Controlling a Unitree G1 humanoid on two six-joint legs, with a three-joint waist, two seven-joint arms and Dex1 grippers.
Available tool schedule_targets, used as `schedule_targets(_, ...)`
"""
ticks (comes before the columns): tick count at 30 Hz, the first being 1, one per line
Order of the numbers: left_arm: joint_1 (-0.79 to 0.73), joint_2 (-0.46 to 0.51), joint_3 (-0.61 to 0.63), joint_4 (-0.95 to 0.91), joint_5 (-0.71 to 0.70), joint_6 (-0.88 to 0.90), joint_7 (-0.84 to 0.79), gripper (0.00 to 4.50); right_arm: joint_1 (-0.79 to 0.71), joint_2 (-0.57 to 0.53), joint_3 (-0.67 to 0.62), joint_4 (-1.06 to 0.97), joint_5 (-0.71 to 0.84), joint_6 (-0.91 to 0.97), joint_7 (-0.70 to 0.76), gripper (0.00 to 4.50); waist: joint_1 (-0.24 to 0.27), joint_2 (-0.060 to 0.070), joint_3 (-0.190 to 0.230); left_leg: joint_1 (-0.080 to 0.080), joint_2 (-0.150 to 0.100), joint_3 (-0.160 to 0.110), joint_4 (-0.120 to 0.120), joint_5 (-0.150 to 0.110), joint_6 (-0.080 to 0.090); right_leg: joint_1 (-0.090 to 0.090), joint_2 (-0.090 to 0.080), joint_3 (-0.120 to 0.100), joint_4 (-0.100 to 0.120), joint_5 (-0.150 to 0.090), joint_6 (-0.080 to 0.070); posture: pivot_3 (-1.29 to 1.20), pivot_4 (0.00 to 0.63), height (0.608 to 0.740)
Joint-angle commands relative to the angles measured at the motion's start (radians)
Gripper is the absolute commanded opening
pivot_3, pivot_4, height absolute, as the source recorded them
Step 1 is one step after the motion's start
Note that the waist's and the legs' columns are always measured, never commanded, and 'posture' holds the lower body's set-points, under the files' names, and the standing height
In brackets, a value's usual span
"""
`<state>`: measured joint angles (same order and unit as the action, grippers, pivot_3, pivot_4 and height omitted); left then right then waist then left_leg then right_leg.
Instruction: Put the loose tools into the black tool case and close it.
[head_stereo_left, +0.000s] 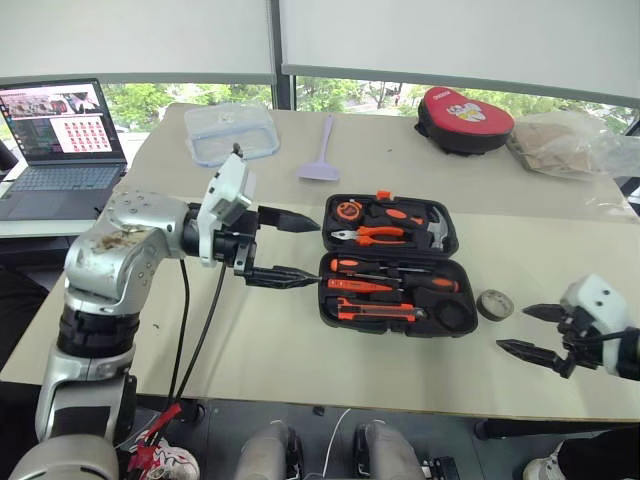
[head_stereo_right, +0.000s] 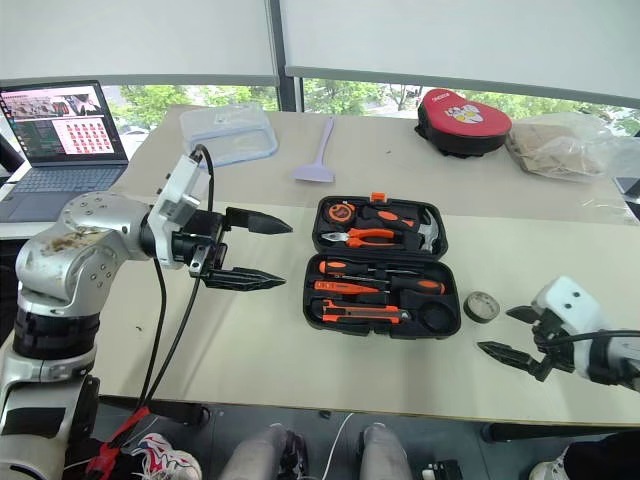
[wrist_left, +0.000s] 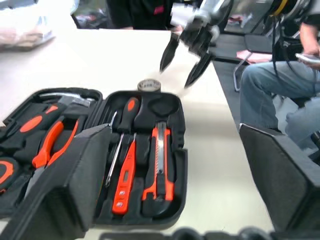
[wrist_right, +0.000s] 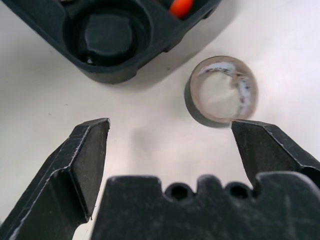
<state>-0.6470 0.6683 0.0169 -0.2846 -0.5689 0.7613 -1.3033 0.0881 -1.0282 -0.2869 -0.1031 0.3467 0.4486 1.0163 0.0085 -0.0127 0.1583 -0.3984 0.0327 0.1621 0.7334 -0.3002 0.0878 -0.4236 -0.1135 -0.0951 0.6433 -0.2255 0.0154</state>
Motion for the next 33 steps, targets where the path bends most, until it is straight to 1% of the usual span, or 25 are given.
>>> schedule_targets(1,0.043,0.047,0.026,-0.092,-0.057,0.037,0.033,4.40,-0.092,0.010,0.065,0.079,-0.052,-0.051,-0.004,4.50,-0.001,0.000,0.000,0.000,0.000,0.000,0.000,0.000,0.000,0.000,0.000,0.000,0.000,0.000,0.000,0.00,0.150,0.731)
schedule_targets(5,0.077,0.092,0.021,-0.136,-0.096,0.059,0.036,4.40,-0.155,0.018,0.135,0.153,-0.099,-0.081,0.010,4.50,0.001,0.001,0.000,0.000,0.000,0.001,-0.001,0.000,-0.001,0.000,0.000,0.000,0.000,0.000,0.000,0.00,0.150,0.731)
schedule_targets(8,0.088,0.099,0.008,-0.152,-0.096,0.035,0.054,4.50,-0.202,0.037,0.186,0.219,-0.133,-0.101,0.012,3.68,0.002,0.001,0.000,0.000,0.000,0.001,-0.001,0.000,-0.001,0.000,0.000,0.000,0.000,0.000,0.000,0.00,0.150,0.731)
schedule_targets(10,0.084,0.098,0.000,-0.154,-0.101,0.033,0.064,4.50,-0.227,0.050,0.202,0.250,-0.143,-0.115,0.010,2.94,0.000,0.000,0.000,0.001,0.000,0.001,-0.001,0.000,-0.001,0.001,0.000,0.000,0.000,0.000,0.000,0.00,0.150,0.731)
schedule_targets(11,0.082,0.099,-0.002,-0.154,-0.104,0.033,0.067,4.50,-0.234,0.054,0.204,0.257,-0.144,-0.118,0.010,2.72,-0.002,0.000,0.000,0.001,0.000,0.001,-0.001,0.000,-0.001,0.001,0.000,-0.001,0.000,0.000,-0.001,0.00,0.150,0.731)
schedule_targets(12,0.078,0.099,-0.005,-0.154,-0.106,0.032,0.070,4.50,-0.239,0.057,0.202,0.261,-0.143,-0.122,0.011,2.33,-0.003,0.000,0.000,0.001,0.000,0.001,-0.001,0.001,-0.001,0.001,0.000,0.000,0.000,0.000,-0.001,0.00,0.150,0.731)
schedule_targets(13,0.074,0.099,-0.007,-0.152,-0.107,0.031,0.072,4.50,-0.237,0.057,0.194,0.256,-0.138,-0.124,0.014,2.03,-0.003,0.000,0.000,0.001,0.000,0.001,-0.001,0.001,-0.002,0.001,0.000,0.000,0.000,0.000,-0.001,0.00,0.150,0.731)
schedule_targets(14,0.071,0.100,-0.009,-0.150,-0.109,0.030,0.074,4.50,-0.236,0.057,0.187,0.252,-0.135,-0.127,0.018,1.62,-0.004,0.000,0.000,0.002,0.000,0.001,-0.001,0.001,-0.002,0.001,0.000,0.000,0.000,0.000,-0.001,0.00,0.150,0.731)
schedule_targets(16,0.070,0.105,-0.011,-0.147,-0.114,0.027,0.076,4.50,-0.229,0.054,0.176,0.237,-0.128,-0.123,0.022,1.04,-0.004,0.000,0.000,0.002,0.000,0.001,-0.001,0.001,-0.002,0.001,0.000,0.000,0.000,0.000,-0.001,0.00,0.150,0.731)
schedule_targets(18,0.069,0.112,-0.020,-0.144,-0.108,0.018,0.069,4.50,-0.204,0.033,0.139,0.195,-0.102,-0.114,0.040,0.22,-0.002,0.000,0.000,0.002,0.000,0.001,-0.001,0.001,-0.002,0.001,0.000,0.000,0.000,0.000,-0.001,0.00,0.150,0.731)
schedule_targets(19,0.069,0.116,-0.027,-0.143,-0.101,0.009,0.065,4.50,-0.190,0.021,0.114,0.163,-0.082,-0.099,0.055,0.05,-0.001,0.000,0.000,0.001,0.000,0.001,-0.001,0.001,-0.002,0.001,0.000,0.000,0.000,0.000,-0.001,0.00,0.150,0.731)
schedule_targets(22,0.072,0.124,-0.038,-0.142,-0.101,-0.004,0.057,4.50,-0.167,-0.006,0.039,0.020,0.014,-0.017,0.096,0.05,0.001,0.003,0.001,0.001,0.000,0.002,-0.001,0.001,-0.002,0.000,0.000,0.000,0.000,0.000,-0.001,0.00,0.150,0.731)
schedule_targets(25,0.072,0.129,-0.060,-0.132,-0.090,-0.029,0.046,4.50,-0.190,-0.003,0.009,-0.142,0.128,0.102,0.098,0.05,-0.005,0.003,0.001,0.001,0.000,0.002,-0.002,0.001,-0.002,0.000,0.000,0.000,0.000,0.000,-0.001,0.00,0.150,0.731)
schedule_targets(29,0.065,0.124,-0.084,-0.119,-0.079,-0.053,0.043,4.50,-0.205,0.007,0.051,-0.288,0.179,0.196,0.056,0.05,-0.004,0.003,0.001,0.001,0.001,0.001,-0.003,0.001,-0.003,0.000,0.001,0.000,0.000,0.000,-0.002,0.00,0.150,0.731)
schedule_targets(33,0.065,0.122,-0.096,-0.115,-0.072,-0.071,0.039,4.50,-0.164,0.005,0.115,-0.351,0.139,0.201,0.031,0.05,0.007,0.003,0.002,0.000,0.000,0.001,-0.004,0.001,-0.003,-0.001,0.000,-0.001,-0.001,0.000,-0.002,0.00,0.150,0.731)
